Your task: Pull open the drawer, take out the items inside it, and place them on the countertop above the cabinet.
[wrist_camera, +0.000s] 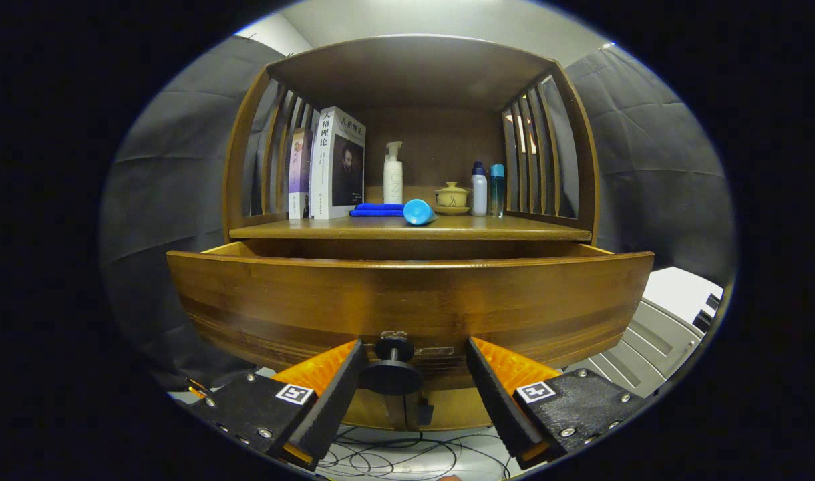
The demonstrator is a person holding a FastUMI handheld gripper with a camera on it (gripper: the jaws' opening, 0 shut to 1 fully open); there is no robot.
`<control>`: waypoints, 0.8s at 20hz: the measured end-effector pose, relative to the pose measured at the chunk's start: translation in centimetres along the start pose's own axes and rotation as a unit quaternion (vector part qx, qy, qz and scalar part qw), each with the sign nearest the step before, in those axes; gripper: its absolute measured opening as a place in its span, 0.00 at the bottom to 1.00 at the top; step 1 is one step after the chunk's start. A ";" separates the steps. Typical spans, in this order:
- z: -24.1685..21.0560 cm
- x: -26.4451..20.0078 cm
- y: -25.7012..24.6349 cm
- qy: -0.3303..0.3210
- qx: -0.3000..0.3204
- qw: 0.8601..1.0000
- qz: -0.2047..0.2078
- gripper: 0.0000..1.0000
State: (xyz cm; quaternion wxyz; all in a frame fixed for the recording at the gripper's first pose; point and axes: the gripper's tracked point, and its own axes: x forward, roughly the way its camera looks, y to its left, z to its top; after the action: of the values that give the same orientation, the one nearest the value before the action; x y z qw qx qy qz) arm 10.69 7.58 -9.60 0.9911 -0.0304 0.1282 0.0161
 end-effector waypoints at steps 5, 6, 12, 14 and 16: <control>0.3 1.8 0.0 -0.006 -0.004 1.000 -0.002 0.95; 0.3 2.2 0.0 -0.006 -0.004 1.000 -0.003 0.95; 0.7 4.5 0.2 -0.010 -0.010 1.000 -0.006 0.95; 0.9 5.2 0.2 -0.013 -0.015 1.000 -0.007 0.95; 1.0 6.0 0.2 -0.013 -0.019 1.000 -0.008 0.95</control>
State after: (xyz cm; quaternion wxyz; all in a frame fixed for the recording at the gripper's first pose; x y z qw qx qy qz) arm 16.72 7.99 -10.20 0.9921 -0.0500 0.1144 0.0113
